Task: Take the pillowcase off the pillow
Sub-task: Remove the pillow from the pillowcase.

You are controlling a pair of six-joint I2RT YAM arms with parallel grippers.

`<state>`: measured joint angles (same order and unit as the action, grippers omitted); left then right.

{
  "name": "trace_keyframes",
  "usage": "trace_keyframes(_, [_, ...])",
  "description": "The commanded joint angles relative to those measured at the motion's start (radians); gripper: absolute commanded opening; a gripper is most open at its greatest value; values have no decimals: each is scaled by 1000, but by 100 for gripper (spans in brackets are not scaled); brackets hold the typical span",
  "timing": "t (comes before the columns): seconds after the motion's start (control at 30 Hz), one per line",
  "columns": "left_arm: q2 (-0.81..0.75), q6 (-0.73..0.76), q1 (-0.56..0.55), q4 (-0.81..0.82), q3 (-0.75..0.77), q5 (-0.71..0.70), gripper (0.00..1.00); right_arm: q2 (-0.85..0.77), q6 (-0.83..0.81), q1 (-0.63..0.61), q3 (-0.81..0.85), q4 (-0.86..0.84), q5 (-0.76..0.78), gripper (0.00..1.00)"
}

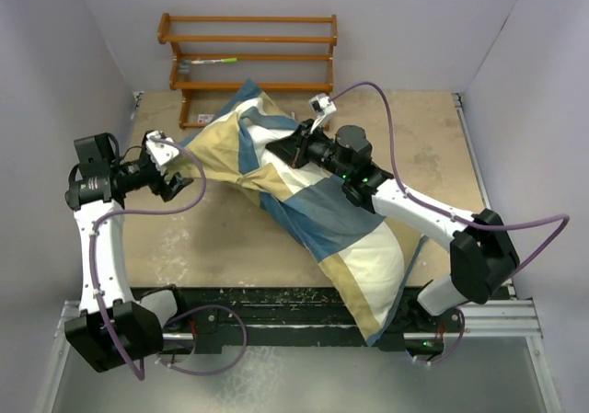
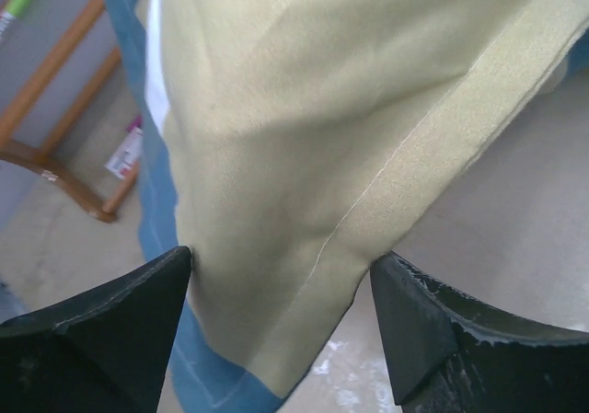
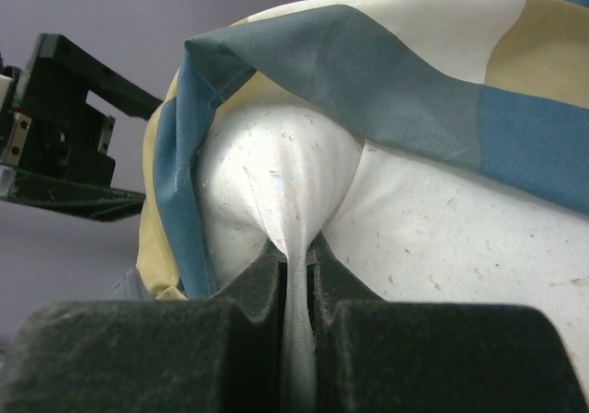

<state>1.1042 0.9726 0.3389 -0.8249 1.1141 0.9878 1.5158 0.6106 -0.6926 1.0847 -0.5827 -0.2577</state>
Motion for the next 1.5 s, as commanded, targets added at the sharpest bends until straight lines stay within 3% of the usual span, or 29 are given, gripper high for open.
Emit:
trace_keyframes(0.0, [-15,12,2,127,-4,-9,79,-53,-14,2,98,-87,-70,0])
trace_keyframes(0.13, [-23,24,-6,165,-23,-27,69,-69,-21,2,98,-47,-81,0])
trace_keyframes(0.23, [-8,56,-15,158,-55,-78,54,-78,-15,2,106,-29,-108,0])
trace_keyframes(0.3, [7,60,-15,152,-70,-95,40,-80,-12,3,124,-22,-103,0])
trace_keyframes(0.37, [11,28,-15,176,-85,-100,10,-79,-13,5,143,-17,-101,0])
trace_keyframes(0.4, [4,-12,-15,208,-97,-102,1,-78,-11,8,154,-14,-97,0])
trace_keyframes(0.43, [-5,-53,-15,244,-108,-108,0,-78,-12,13,164,-9,-91,0])
trace_keyframes(0.57, [-43,-256,19,362,-152,-118,0,-102,20,85,163,-16,-38,0])
trace_keyframes(0.67, [-32,-298,75,329,-176,-82,0,-145,48,155,132,-46,2,0])
trace_keyframes(0.77, [-19,-196,110,212,-200,-48,0,-173,117,228,98,-118,-4,0])
trace_keyframes(0.87, [-71,-136,112,196,-273,-74,0,-196,163,278,88,-165,-2,0])
trace_keyframes(1.17, [-104,5,112,81,-323,-87,0,-219,226,322,95,-231,-29,0])
trace_keyframes(1.2, [-106,-10,112,62,-301,-64,4,-207,204,306,113,-208,-75,0])
trace_keyframes(1.23, [-108,-40,112,43,-260,-28,19,-196,173,278,125,-182,-98,0])
trace_keyframes(1.3, [-105,-92,114,-29,-128,81,39,-203,100,219,121,-122,-112,0])
trace_keyframes(1.37, [-74,-150,114,-125,62,209,57,-207,38,161,90,-88,-143,0])
trace_keyframes(1.47, [21,-165,114,-355,405,394,74,-238,-54,121,43,-9,-164,0])
